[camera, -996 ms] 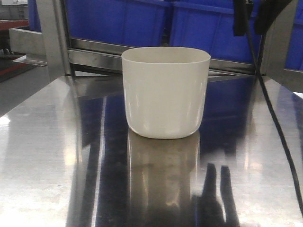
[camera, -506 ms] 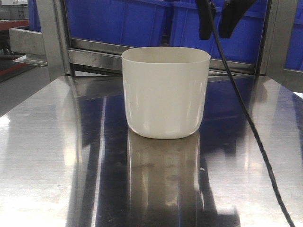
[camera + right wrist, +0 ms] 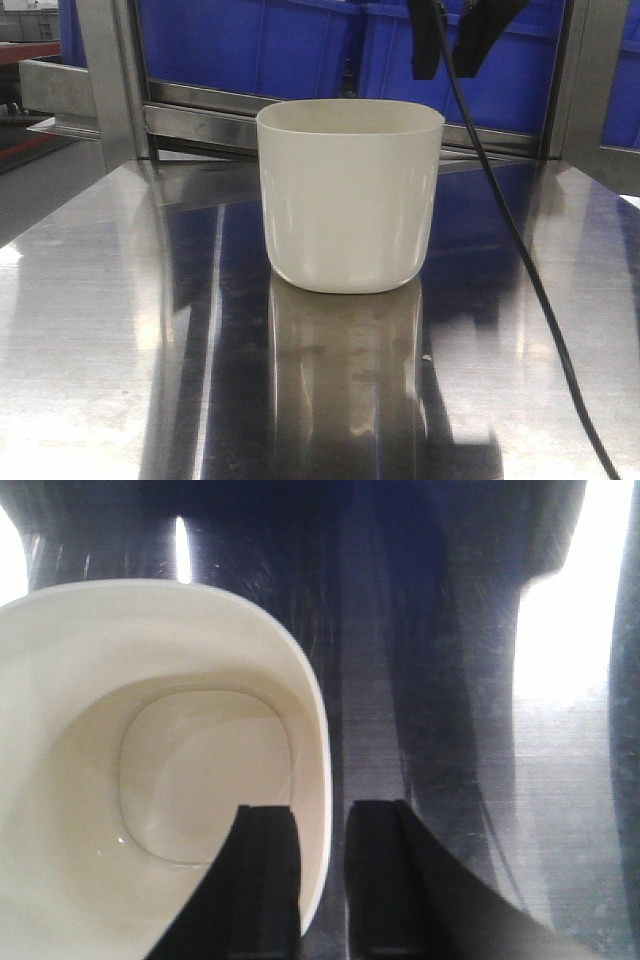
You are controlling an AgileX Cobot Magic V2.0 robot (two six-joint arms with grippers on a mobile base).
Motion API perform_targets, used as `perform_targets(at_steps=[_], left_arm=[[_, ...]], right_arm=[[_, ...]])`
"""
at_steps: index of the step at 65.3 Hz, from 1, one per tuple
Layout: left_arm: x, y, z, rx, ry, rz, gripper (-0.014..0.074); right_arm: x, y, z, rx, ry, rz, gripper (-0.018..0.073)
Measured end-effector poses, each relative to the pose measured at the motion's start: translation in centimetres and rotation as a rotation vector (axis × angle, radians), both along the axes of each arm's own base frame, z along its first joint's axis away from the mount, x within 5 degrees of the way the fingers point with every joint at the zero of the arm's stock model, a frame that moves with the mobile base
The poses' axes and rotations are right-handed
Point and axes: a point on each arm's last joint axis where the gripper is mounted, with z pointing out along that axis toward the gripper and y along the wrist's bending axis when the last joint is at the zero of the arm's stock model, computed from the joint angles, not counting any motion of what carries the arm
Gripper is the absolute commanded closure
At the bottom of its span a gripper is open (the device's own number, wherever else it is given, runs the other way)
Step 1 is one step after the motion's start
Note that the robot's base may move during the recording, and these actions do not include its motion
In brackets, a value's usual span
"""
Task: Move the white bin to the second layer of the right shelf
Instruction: 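Lower the right gripper onto the white bin's rim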
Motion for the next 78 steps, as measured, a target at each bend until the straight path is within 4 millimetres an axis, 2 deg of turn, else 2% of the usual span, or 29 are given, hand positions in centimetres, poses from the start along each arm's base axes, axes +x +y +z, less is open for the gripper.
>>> perform_targets(at_steps=[16, 33, 50, 78], left_arm=[[0.0, 0.0, 0.0, 0.000, 0.000, 0.000, 0.0512], [0.0, 0.0, 0.0, 0.000, 0.000, 0.000, 0.0512], [0.0, 0.0, 0.0, 0.000, 0.000, 0.000, 0.0512], [0.0, 0.0, 0.0, 0.000, 0.000, 0.000, 0.0512]], right_arm=[[1.2, -0.5, -1.2, -0.014, 0.023, -0.031, 0.0302], [1.9, 0.0, -2.5, -0.017, 0.050, -0.027, 0.0302], [2.1, 0.3, -2.6, 0.009, 0.037, -0.016, 0.0302], [2.8, 0.2, -4.1, -0.017, 0.078, -0.024, 0.0302]])
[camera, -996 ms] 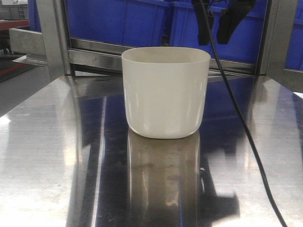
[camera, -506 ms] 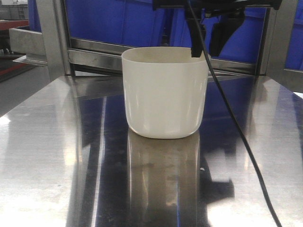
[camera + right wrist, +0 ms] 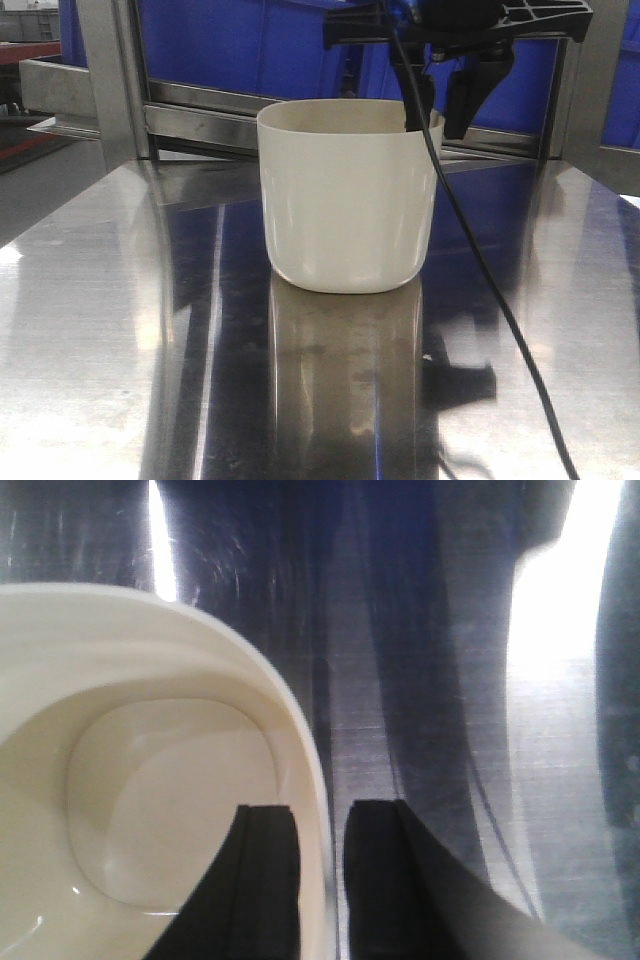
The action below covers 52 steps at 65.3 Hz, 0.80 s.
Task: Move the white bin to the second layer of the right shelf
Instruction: 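Lower the right gripper onto the white bin's rim, then grip the bin rim with the right gripper and lift it off the table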
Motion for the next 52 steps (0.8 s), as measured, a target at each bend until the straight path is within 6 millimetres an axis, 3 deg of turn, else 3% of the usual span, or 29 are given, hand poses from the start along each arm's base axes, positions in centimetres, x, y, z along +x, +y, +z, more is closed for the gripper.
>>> perform_targets(at_steps=[33, 52], left_arm=[[0.0, 0.0, 0.0, 0.000, 0.000, 0.000, 0.0512], [0.0, 0.0, 0.0, 0.000, 0.000, 0.000, 0.0512]], right_arm=[[0.9, 0.2, -2.0, -0.005, 0.050, -0.014, 0.0305], [0.9, 0.3, -2.1, 0.002, 0.054, -0.014, 0.0502]])
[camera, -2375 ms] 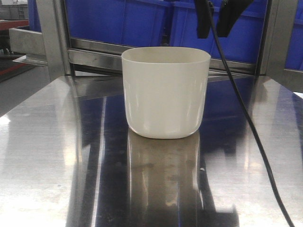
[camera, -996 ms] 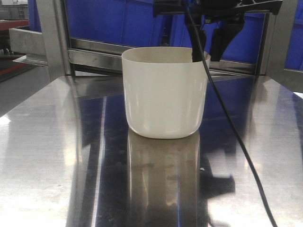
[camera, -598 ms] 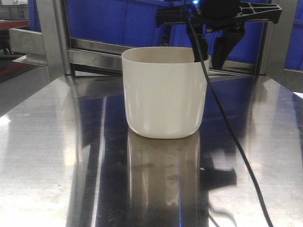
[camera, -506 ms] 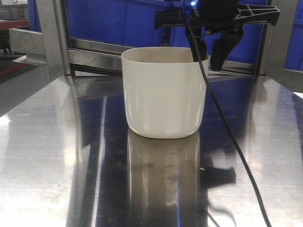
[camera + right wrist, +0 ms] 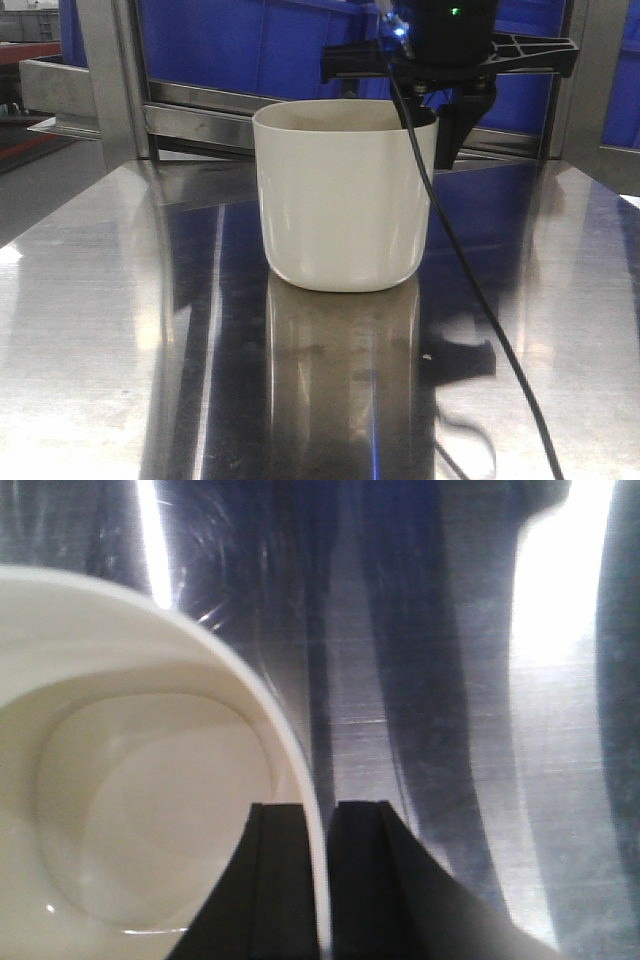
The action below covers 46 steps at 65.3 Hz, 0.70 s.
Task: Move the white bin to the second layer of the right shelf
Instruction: 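Grip the bin rim with the right gripper and lift it off the table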
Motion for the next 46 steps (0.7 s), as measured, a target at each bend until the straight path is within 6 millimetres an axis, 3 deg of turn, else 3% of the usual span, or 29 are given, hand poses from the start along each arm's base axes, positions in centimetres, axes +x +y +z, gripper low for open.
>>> perform_targets(at_steps=[10, 20, 36, 46], left_arm=[[0.0, 0.0, 0.0, 0.000, 0.000, 0.000, 0.0512], [0.0, 0.0, 0.0, 0.000, 0.000, 0.000, 0.0512], [0.0, 0.0, 0.0, 0.000, 0.000, 0.000, 0.0512], [0.0, 0.0, 0.0, 0.000, 0.000, 0.000, 0.0512]], right_arm=[[-0.1, -0.2, 0.4, 0.005, -0.007, -0.002, 0.0511], [-0.3, -1.1, 1.9, 0.002, -0.042, 0.025, 0.0511], [-0.3, -4.3, 4.5, -0.053, -0.079, 0.216, 0.0511], [-0.5, -6.8, 4.8, 0.000, -0.094, 0.260, 0.0511]])
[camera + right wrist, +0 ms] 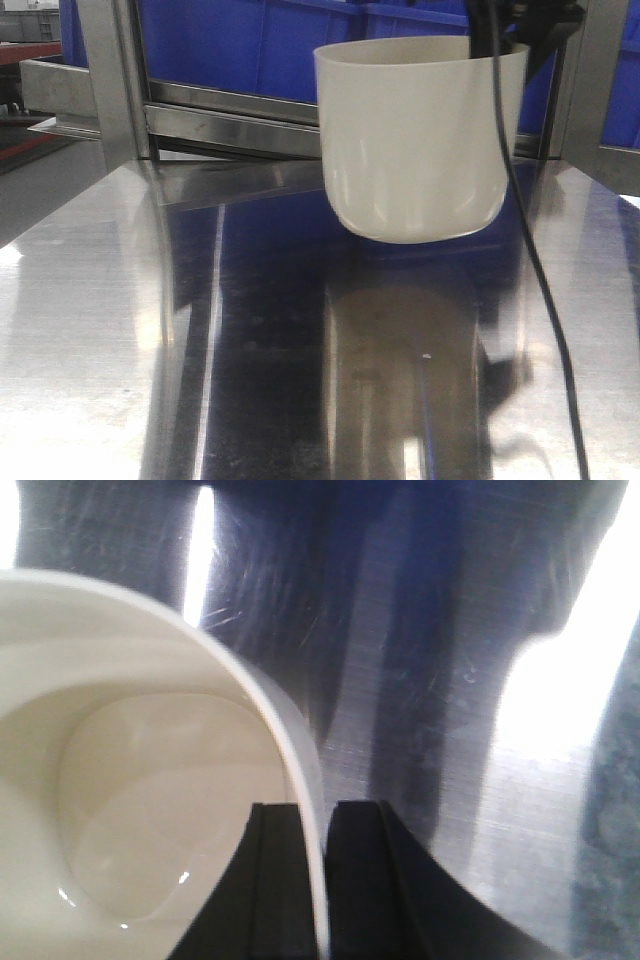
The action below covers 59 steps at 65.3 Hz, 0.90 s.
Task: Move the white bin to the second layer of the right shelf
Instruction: 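Grip the bin rim with the right gripper and lift it off the table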
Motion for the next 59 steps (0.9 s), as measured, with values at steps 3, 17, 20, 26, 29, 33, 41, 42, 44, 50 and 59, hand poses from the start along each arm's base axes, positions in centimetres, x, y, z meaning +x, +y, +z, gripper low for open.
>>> perform_targets(at_steps=[3, 17, 20, 26, 29, 33, 41, 42, 44, 50, 59], left_arm=[[0.0, 0.0, 0.0, 0.000, 0.000, 0.000, 0.0512], [0.0, 0.0, 0.0, 0.000, 0.000, 0.000, 0.0512], [0.0, 0.0, 0.0, 0.000, 0.000, 0.000, 0.0512], [0.0, 0.0, 0.0, 0.000, 0.000, 0.000, 0.0512], [0.0, 0.0, 0.0, 0.000, 0.000, 0.000, 0.0512], [0.0, 0.0, 0.0, 0.000, 0.000, 0.000, 0.0512], [0.0, 0.0, 0.0, 0.000, 0.000, 0.000, 0.0512], [0.0, 0.0, 0.0, 0.000, 0.000, 0.000, 0.0512], [0.0, 0.0, 0.0, 0.000, 0.000, 0.000, 0.0512], [0.0, 0.0, 0.0, 0.000, 0.000, 0.000, 0.0512], [0.0, 0.0, 0.0, 0.000, 0.000, 0.000, 0.0512]], right_arm=[[-0.3, -0.8, -0.3, 0.020, -0.003, 0.012, 0.0511], [-2.7, -5.8, -0.5, 0.089, -0.103, -0.063, 0.0511], [-3.5, -7.1, -0.5, 0.095, -0.130, -0.098, 0.0511], [-5.3, -9.3, -0.6, 0.099, -0.184, -0.155, 0.0511], [-6.3, -10.3, -0.5, 0.100, -0.211, -0.185, 0.0511], [-7.5, -11.3, -0.8, 0.095, -0.219, -0.214, 0.0511], [-10.1, -12.7, -0.8, 0.091, -0.248, -0.260, 0.0511], [-10.4, -12.8, -1.0, 0.090, -0.246, -0.266, 0.0511], [-11.2, -13.0, -0.8, 0.091, -0.262, -0.272, 0.0511], [-13.1, -13.2, -0.9, 0.091, -0.284, -0.280, 0.0511], [-16.1, -13.3, -0.9, 0.097, -0.348, -0.277, 0.0511]])
